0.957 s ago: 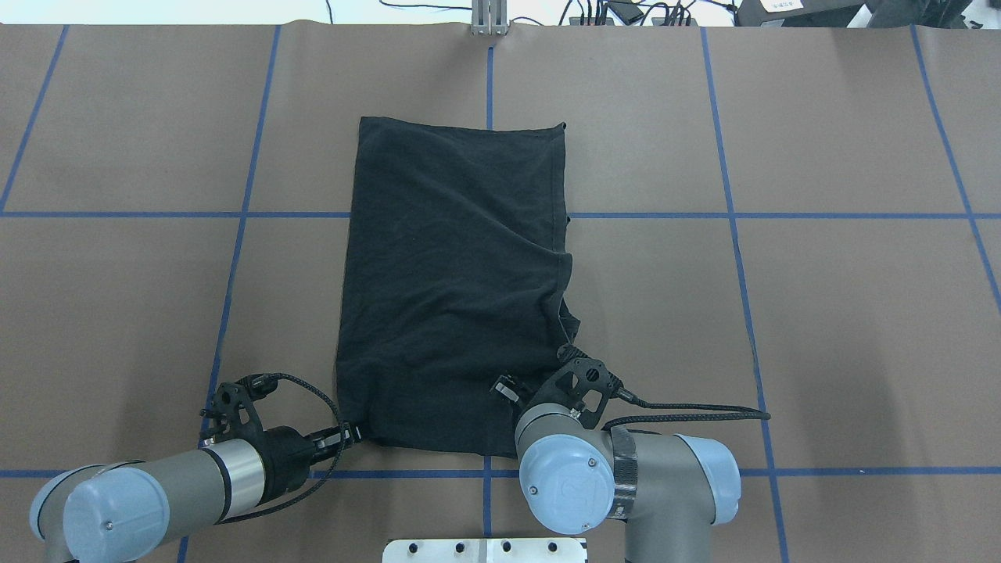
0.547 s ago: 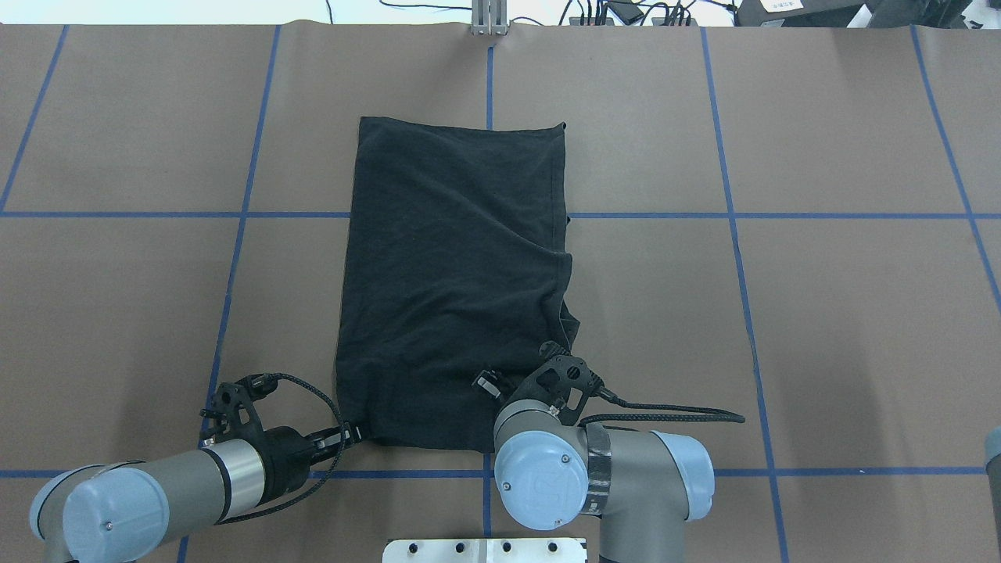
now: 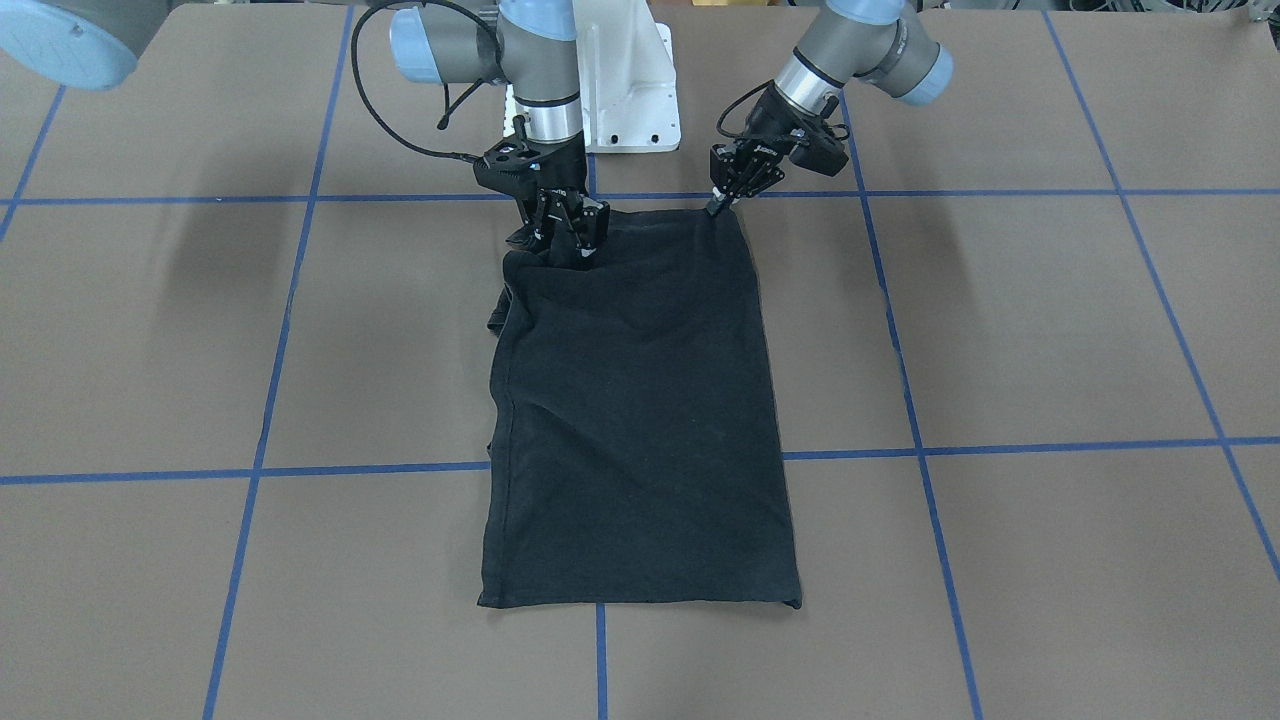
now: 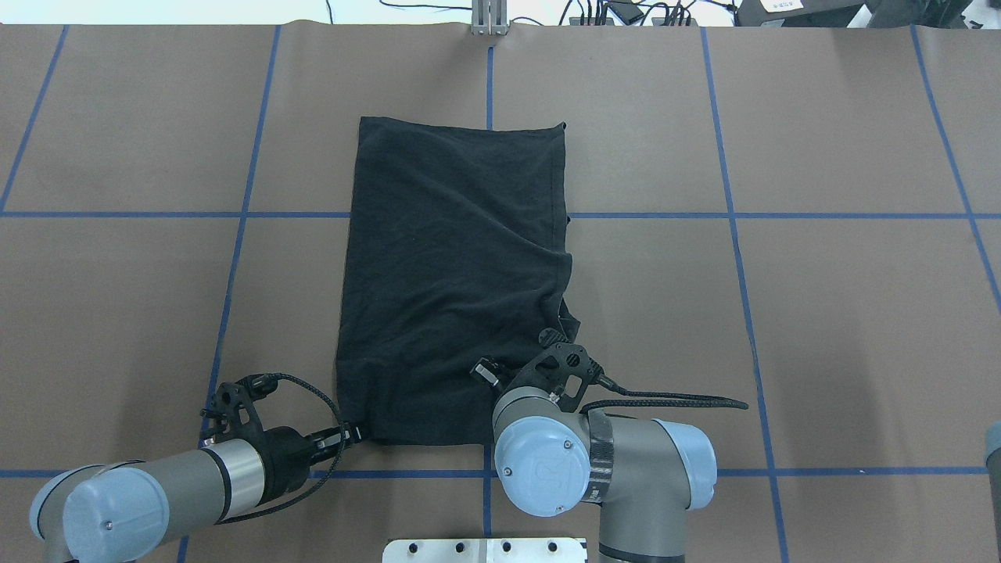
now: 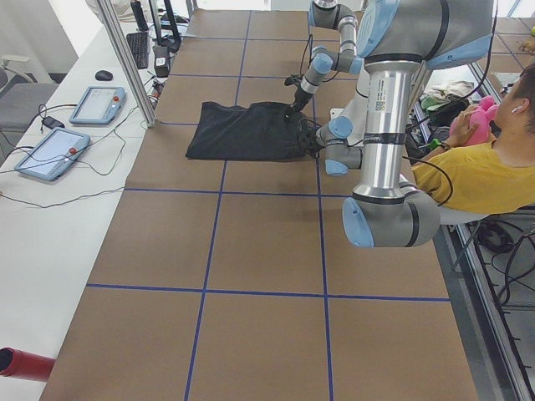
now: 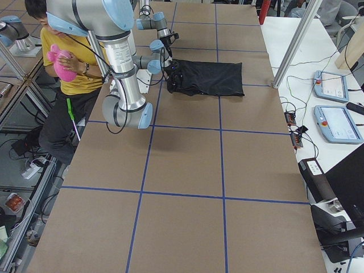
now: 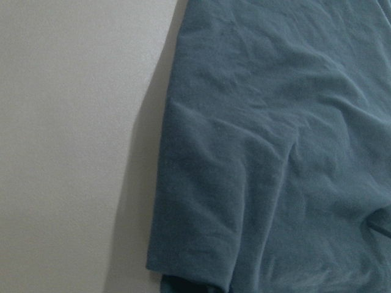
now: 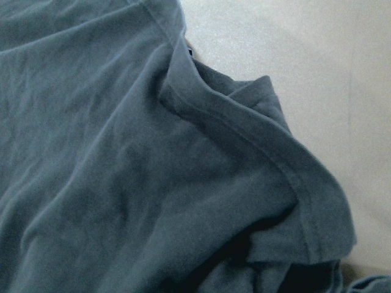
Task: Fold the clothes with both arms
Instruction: 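Adjust the right gripper's grip on the shirt's near corner, then lift the near edge with both grippers and pull it toward the robot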
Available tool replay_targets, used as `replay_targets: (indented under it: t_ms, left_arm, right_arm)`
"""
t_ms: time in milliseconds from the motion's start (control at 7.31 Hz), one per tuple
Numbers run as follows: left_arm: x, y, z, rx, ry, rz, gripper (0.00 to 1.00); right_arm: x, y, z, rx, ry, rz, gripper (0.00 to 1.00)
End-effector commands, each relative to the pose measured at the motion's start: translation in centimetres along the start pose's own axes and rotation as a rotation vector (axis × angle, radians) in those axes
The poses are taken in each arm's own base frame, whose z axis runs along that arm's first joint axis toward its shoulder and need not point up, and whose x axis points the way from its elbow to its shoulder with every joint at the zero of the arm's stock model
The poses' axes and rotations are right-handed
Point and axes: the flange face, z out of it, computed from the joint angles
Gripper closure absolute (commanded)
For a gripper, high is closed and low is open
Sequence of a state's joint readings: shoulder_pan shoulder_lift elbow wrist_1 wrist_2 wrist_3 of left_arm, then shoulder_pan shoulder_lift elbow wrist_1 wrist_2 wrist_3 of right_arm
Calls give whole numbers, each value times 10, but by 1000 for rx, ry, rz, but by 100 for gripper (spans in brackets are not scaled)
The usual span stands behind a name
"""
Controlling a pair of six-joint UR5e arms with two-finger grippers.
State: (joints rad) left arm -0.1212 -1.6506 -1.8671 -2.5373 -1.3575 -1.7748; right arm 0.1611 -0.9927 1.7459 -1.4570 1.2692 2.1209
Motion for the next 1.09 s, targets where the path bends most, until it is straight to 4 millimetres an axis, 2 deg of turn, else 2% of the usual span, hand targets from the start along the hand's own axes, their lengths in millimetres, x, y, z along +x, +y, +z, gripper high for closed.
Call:
replay_targets:
  t_ms: [0, 547, 684, 821, 957]
  left_arm:
    - [0, 0, 0, 0, 0, 0, 100]
    - [7, 1, -5, -10, 16, 1, 100]
    - [17, 2, -13, -20, 37, 5, 100]
    - [33, 2, -30, -62, 70, -1, 100]
    - [52, 1, -55, -94, 102, -7, 100]
  right_arm:
    - [-3, -4, -10, -8, -10, -6, 100]
    - [-7, -11, -18, -9, -26, 2, 100]
    - [3, -17, -24, -14, -27, -16, 100]
    - [20, -30, -36, -22, -31, -18, 100]
    - [35, -32, -56, -46, -47, -24, 100]
